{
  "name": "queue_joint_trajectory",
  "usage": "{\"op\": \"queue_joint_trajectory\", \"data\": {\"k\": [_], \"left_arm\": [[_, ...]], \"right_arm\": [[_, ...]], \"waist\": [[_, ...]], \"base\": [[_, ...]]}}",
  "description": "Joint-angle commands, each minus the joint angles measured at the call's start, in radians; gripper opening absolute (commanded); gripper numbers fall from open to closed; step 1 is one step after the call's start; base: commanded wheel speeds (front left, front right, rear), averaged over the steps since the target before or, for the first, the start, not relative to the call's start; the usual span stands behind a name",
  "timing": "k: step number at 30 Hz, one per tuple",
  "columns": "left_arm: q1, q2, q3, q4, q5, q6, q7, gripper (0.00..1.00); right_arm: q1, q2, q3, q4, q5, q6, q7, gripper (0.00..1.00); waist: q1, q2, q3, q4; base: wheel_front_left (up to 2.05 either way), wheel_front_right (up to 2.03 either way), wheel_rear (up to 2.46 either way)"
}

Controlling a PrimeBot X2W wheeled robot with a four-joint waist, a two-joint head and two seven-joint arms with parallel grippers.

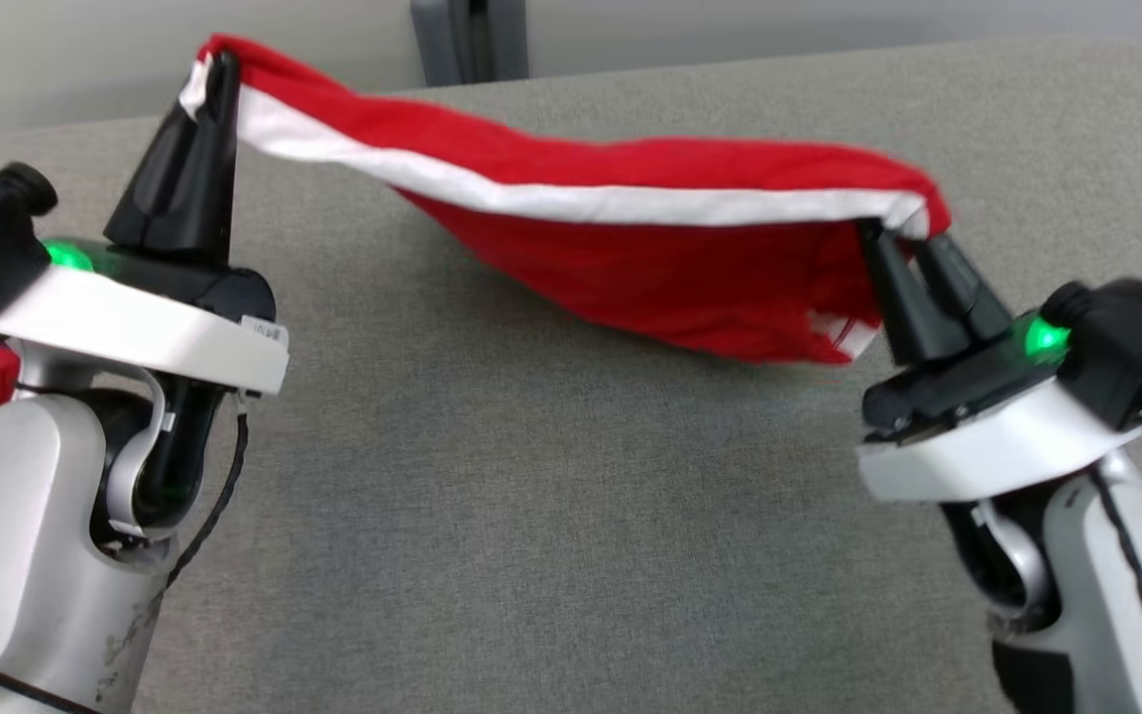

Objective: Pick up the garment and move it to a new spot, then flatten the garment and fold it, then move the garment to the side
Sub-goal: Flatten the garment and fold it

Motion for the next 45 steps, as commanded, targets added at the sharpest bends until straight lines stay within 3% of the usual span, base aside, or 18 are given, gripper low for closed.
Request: {"op": "queue_joint_trajectory", "data": {"k": [1,13,19,25,33,45], "left_arm": [[-0.025,0.002,0.004,-0.026,0.016,0.009,-0.010,0.00],[-0.151,0.013,-0.006,-0.181,0.086,0.058,0.015,0.00],[-0.194,0.009,-0.031,-0.176,0.085,0.056,0.060,0.00],[-0.276,-0.002,-0.066,-0.051,0.052,0.012,0.113,0.00],[-0.538,-0.044,-0.085,0.293,0.016,-0.075,0.142,0.00],[-0.900,-0.121,-0.115,0.798,0.058,-0.162,-0.019,0.00]], "right_arm": [[-0.029,-0.014,-0.011,-0.009,-0.002,0.000,0.002,0.00],[-0.206,-0.058,-0.060,0.020,0.072,0.000,0.031,0.00],[-0.250,-0.062,-0.062,0.076,0.125,0.000,0.034,0.00],[-0.339,-0.057,-0.053,0.192,0.161,0.000,0.048,0.00],[-0.618,-0.048,0.001,0.495,0.192,0.000,0.024,0.00],[-1.023,-0.019,0.028,1.024,0.150,0.000,-0.165,0.00]], "waist": [[-0.0001,0.0000,-0.026,0.010],[-0.0001,0.0000,-0.124,0.024],[-0.0001,0.0000,-0.129,0.031],[-0.0001,0.0000,-0.092,0.036],[-0.0001,0.0000,0.013,0.045],[-0.0001,0.0000,0.127,0.071]], "base": [[0.00,0.00,0.00],[0.00,0.00,0.00],[0.00,0.00,0.00],[0.00,0.00,0.00],[0.00,0.00,0.00],[0.00,0.00,0.00]]}}
